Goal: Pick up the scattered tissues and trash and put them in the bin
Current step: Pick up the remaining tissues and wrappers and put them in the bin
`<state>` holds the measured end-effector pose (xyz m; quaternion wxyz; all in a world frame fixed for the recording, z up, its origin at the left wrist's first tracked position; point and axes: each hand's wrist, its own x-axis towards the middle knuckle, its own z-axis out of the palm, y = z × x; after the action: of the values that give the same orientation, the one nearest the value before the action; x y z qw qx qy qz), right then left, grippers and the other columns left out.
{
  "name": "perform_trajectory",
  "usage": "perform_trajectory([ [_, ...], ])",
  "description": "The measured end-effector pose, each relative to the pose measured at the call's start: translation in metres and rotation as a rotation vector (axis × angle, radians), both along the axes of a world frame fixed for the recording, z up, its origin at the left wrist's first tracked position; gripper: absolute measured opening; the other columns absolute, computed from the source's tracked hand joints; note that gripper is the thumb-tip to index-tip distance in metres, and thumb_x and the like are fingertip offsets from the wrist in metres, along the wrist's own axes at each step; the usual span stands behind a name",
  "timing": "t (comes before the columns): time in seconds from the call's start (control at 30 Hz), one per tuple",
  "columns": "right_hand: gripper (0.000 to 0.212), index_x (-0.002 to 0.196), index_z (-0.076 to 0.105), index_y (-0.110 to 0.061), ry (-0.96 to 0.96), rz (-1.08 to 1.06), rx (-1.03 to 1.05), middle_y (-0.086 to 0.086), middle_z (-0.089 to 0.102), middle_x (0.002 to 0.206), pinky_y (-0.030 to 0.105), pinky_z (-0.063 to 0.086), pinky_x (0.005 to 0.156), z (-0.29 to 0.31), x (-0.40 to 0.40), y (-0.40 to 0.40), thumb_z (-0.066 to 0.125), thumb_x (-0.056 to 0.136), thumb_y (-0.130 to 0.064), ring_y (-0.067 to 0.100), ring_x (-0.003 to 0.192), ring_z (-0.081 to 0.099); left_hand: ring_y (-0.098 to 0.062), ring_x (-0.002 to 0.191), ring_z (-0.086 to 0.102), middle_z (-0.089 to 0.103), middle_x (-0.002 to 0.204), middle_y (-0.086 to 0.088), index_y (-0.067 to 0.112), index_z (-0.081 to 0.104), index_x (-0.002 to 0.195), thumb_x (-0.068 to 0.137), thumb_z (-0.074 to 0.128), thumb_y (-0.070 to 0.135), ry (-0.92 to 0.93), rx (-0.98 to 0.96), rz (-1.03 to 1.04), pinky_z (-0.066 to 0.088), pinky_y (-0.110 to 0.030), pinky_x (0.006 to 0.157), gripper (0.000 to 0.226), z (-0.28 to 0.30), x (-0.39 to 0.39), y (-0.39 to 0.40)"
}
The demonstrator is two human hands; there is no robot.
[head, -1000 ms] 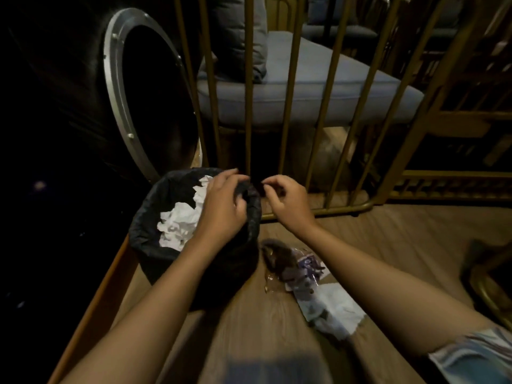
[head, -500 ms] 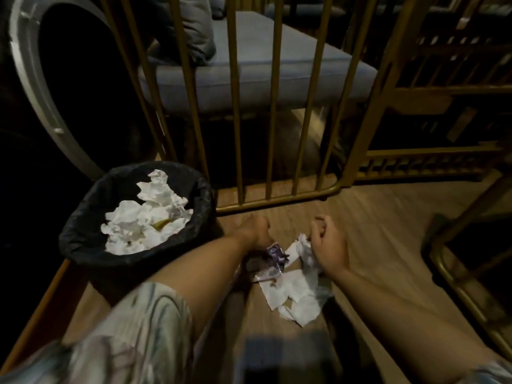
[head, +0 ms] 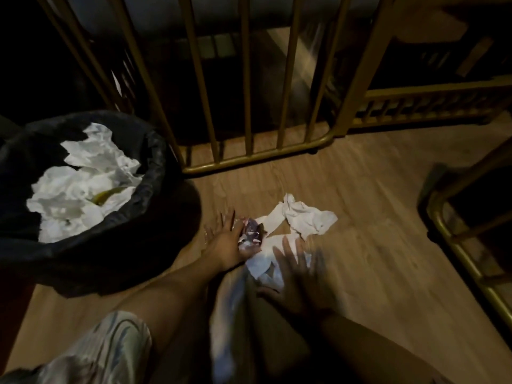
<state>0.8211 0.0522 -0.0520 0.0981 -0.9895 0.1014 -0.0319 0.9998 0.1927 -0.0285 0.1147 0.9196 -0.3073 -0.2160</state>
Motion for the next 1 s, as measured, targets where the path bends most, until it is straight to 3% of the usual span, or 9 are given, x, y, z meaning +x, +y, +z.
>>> perform_trajectory([
  [0.1,0.088,0.151,0.028,-0.029,0.001,-0.072,0.083,-0.001,0.010,0.163,0.052,0.003,0.119,-0.012,-0.008,0.004,0.033,0.082,-0.082,0.024,0.149,0.013,-0.034,0.147,0.012,0.017,0.161,-0.006,0.024,0.033,0.149,0.073,0.043,0.074,-0.029,-0.097,0.023,0.012,-0.048,0.119,0.091,-0.015,-0.003,0.010],
  [0.3,0.069,0.141,0.035,-0.028,-0.048,-0.197,0.229,0.002,0.034,0.152,0.043,0.037,0.108,-0.025,-0.006,0.004,0.052,0.085,-0.065,0.019,0.129,0.042,-0.024,0.109,0.053,0.061,0.113,-0.006,0.012,0.066,0.113,0.081,0.057,0.048,-0.131,-0.398,0.114,0.038,-0.026,0.090,0.049,-0.017,-0.014,0.025],
  [0.37,0.049,0.135,0.045,-0.033,-0.054,-0.480,0.574,0.000,0.038,0.148,0.019,0.035,0.107,-0.016,-0.012,-0.006,0.037,0.095,-0.059,0.003,0.121,0.046,-0.020,0.102,0.058,0.063,0.108,-0.004,0.014,0.067,0.111,0.081,0.056,0.045,-0.085,-0.505,0.165,0.043,-0.027,0.087,0.045,-0.005,-0.015,0.024],
  [0.43,0.040,0.126,0.052,-0.032,0.001,-0.283,0.686,-0.011,0.052,0.132,-0.003,0.019,0.099,-0.023,-0.022,-0.005,0.028,0.100,-0.051,-0.002,0.115,0.045,-0.015,0.099,0.061,0.064,0.109,-0.001,0.018,0.063,0.112,0.083,0.065,0.034,-0.017,-0.608,0.300,0.052,-0.033,0.087,0.033,0.007,-0.015,0.018],
  [0.5,0.034,0.124,0.055,-0.015,0.159,-0.275,0.436,0.005,0.059,0.125,0.013,0.033,0.103,-0.008,-0.010,0.005,0.047,0.098,-0.036,0.016,0.115,0.053,-0.015,0.093,0.064,0.065,0.104,-0.001,0.018,0.053,0.107,0.082,0.071,0.025,0.046,-0.669,0.480,0.056,-0.035,0.081,0.032,0.019,-0.016,0.011],
  [0.6,0.040,0.129,0.053,-0.016,-0.061,-0.193,0.417,0.005,0.060,0.125,0.037,0.047,0.100,0.002,-0.007,-0.005,0.049,0.096,-0.039,0.017,0.113,0.058,-0.013,0.099,0.061,0.061,0.113,0.001,0.015,0.046,0.125,0.083,0.071,0.016,0.091,-0.751,0.616,0.050,-0.028,0.084,0.049,0.031,-0.017,0.004],
  [0.73,0.039,0.132,0.056,-0.018,-0.174,-0.209,0.482,0.002,0.061,0.130,0.034,0.045,0.102,0.032,0.006,-0.010,0.052,0.097,-0.036,0.014,0.119,0.056,-0.015,0.087,0.064,0.069,0.092,-0.002,0.014,0.067,0.101,0.091,0.062,0.012,0.211,-0.796,0.663,0.051,-0.029,0.076,0.012,0.048,-0.021,0.003],
  [0.87,0.048,0.118,0.066,-0.006,-0.039,-0.345,0.487,0.018,0.062,0.125,0.038,0.040,0.100,0.037,0.017,-0.027,0.062,0.089,-0.045,0.034,0.118,0.055,-0.022,0.090,0.070,0.074,0.091,-0.007,0.012,0.071,0.093,0.091,0.060,0.018,0.402,-0.861,0.801,0.055,-0.039,0.085,0.013,0.057,-0.016,0.008],
  [1.0,0.042,0.071,0.069,-0.007,-0.244,-0.513,0.442,0.007,0.063,0.085,0.025,0.041,0.069,0.027,0.026,-0.028,0.073,0.076,-0.049,0.018,0.071,0.057,-0.015,0.089,0.071,0.074,0.097,-0.008,0.010,0.070,0.104,0.093,0.058,0.025,0.507,-0.936,0.766,0.057,-0.027,0.077,0.022,0.075,-0.015,0.012],
])
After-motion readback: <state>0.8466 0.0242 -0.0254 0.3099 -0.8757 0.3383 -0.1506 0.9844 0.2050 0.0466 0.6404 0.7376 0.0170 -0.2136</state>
